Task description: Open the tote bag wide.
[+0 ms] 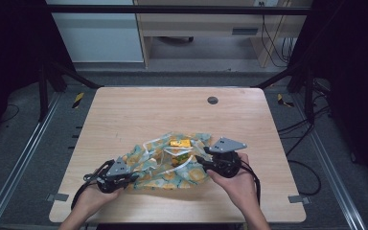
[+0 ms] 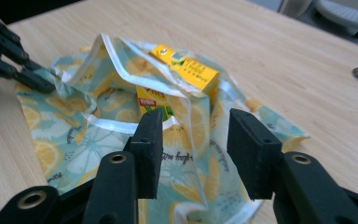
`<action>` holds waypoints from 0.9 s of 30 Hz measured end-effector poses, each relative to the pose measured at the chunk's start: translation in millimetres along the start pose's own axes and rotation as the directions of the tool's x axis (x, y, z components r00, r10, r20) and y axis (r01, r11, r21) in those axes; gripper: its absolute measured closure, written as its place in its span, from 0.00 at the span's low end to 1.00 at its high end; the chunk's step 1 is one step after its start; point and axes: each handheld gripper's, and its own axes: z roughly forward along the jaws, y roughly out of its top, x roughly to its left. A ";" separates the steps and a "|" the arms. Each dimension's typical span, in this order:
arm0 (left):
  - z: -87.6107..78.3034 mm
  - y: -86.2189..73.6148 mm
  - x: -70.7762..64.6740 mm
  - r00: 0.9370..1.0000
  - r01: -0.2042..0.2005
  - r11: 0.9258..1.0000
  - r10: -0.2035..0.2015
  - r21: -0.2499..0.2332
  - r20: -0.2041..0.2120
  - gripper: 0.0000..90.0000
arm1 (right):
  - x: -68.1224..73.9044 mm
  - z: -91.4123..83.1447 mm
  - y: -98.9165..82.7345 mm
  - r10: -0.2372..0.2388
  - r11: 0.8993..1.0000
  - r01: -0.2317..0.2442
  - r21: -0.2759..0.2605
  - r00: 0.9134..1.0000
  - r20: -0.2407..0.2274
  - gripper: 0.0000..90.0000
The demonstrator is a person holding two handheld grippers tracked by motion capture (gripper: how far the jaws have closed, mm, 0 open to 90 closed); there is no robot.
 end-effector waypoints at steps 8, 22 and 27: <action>-0.6 -0.3 0.3 1.000 0.003 1.000 -0.003 -0.005 0.001 0.96 | 2.0 21.5 -9.7 -0.024 0.994 0.028 0.106 0.999 -0.046 0.89; 0.2 -0.2 1.4 1.000 0.015 1.000 -0.015 -0.003 -0.016 0.97 | -0.3 8.4 -37.5 -0.007 0.989 0.017 0.147 0.998 -0.067 1.00; -0.6 -1.6 4.0 0.999 0.036 0.999 -0.037 -0.017 -0.031 0.97 | -0.7 8.1 -51.6 0.006 0.985 0.008 0.175 0.997 -0.077 1.00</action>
